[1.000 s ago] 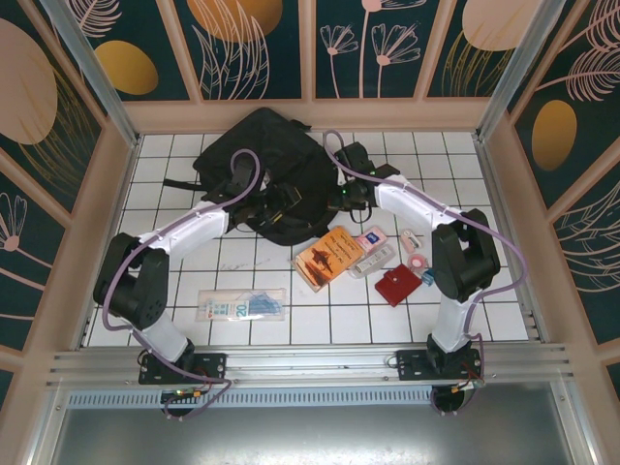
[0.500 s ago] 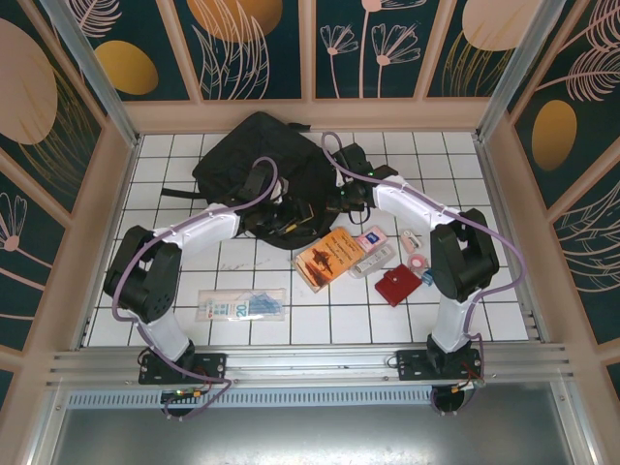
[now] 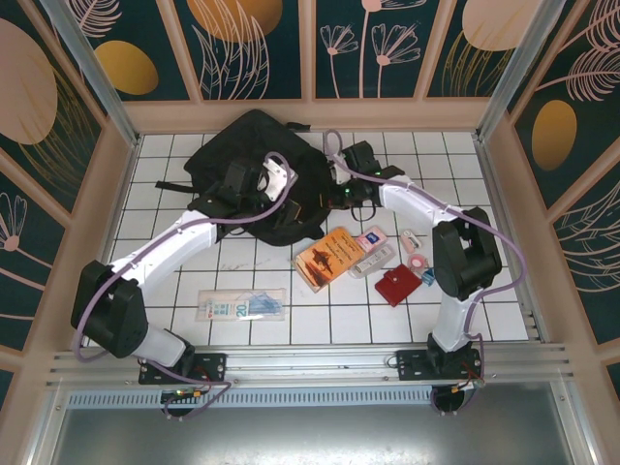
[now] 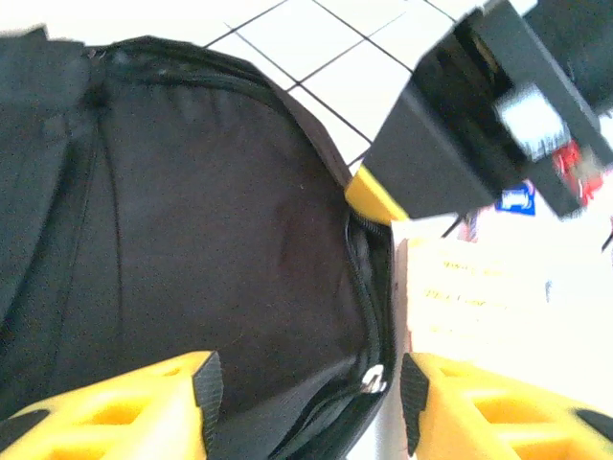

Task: Pack the student bag
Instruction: Unzip the student bag at the top-center of the table.

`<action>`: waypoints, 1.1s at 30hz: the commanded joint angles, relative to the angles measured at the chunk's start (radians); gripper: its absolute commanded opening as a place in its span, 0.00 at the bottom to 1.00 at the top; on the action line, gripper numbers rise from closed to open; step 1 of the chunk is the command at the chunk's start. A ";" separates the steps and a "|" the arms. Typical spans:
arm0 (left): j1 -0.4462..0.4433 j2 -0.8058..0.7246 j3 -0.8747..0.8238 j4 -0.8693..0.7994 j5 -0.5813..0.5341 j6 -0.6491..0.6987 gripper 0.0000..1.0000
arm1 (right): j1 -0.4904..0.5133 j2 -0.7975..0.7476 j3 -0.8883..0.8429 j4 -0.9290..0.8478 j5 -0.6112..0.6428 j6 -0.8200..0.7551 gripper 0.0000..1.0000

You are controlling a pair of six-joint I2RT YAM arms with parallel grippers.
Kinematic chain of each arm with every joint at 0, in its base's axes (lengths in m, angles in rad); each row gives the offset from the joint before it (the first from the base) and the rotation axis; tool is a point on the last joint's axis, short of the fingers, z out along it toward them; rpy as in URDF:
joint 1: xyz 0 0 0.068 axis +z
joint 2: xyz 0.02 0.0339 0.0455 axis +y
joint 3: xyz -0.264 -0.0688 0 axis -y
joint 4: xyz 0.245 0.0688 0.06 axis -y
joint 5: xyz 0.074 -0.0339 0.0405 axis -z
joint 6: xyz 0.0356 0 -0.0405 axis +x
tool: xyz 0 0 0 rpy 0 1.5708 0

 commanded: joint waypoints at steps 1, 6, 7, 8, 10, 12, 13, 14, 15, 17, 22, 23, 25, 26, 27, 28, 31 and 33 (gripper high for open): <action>0.023 0.068 0.043 -0.058 0.104 0.308 0.54 | -0.024 -0.001 0.016 0.098 -0.096 -0.030 0.00; 0.045 0.150 0.072 -0.035 0.091 0.496 0.52 | -0.023 0.017 0.014 0.118 -0.180 -0.036 0.00; 0.055 0.158 0.083 -0.048 0.114 0.530 0.52 | -0.024 0.011 -0.009 0.146 -0.201 -0.038 0.00; 0.072 0.166 0.092 -0.052 0.129 0.556 0.52 | -0.022 0.000 -0.034 0.181 -0.226 -0.033 0.00; 0.107 0.186 0.130 -0.086 0.189 0.577 0.51 | -0.020 -0.017 -0.081 0.231 -0.257 -0.036 0.00; 0.115 0.197 0.147 -0.112 0.220 0.607 0.51 | -0.017 -0.028 -0.116 0.251 -0.269 -0.055 0.00; 0.115 0.199 0.138 -0.113 0.223 0.640 0.51 | -0.019 -0.034 -0.132 0.265 -0.279 -0.065 0.00; 0.114 0.201 0.124 -0.105 0.218 0.658 0.52 | -0.021 -0.040 -0.147 0.279 -0.287 -0.069 0.00; 0.114 0.202 0.110 -0.092 0.206 0.668 0.52 | -0.023 -0.044 -0.159 0.289 -0.296 -0.071 0.00; 0.114 0.196 0.073 -0.066 0.189 0.689 0.51 | -0.029 -0.050 -0.177 0.311 -0.310 -0.069 0.00; 0.106 0.116 -0.039 -0.028 0.198 0.719 0.55 | -0.057 -0.033 -0.166 0.307 -0.326 -0.053 0.00; 0.103 0.102 -0.060 -0.023 0.192 0.720 0.55 | -0.064 -0.030 -0.166 0.313 -0.332 -0.047 0.00; 0.095 0.067 -0.111 0.006 0.165 0.721 0.59 | -0.077 -0.027 -0.158 0.325 -0.343 -0.034 0.00; 0.093 0.053 -0.137 0.024 0.155 0.721 0.61 | -0.079 -0.024 -0.153 0.327 -0.350 -0.030 0.00; 0.091 0.035 -0.157 0.040 0.149 0.719 0.62 | -0.081 -0.021 -0.146 0.326 -0.353 -0.029 0.00; 0.091 0.017 -0.188 0.059 0.143 0.713 0.64 | -0.080 -0.018 -0.137 0.320 -0.352 -0.026 0.00; 0.085 -0.015 -0.226 0.088 0.128 0.712 0.69 | -0.081 -0.007 -0.122 0.315 -0.361 -0.019 0.00; 0.077 -0.006 -0.233 0.099 0.106 0.719 0.70 | -0.079 -0.004 -0.123 0.325 -0.372 -0.007 0.00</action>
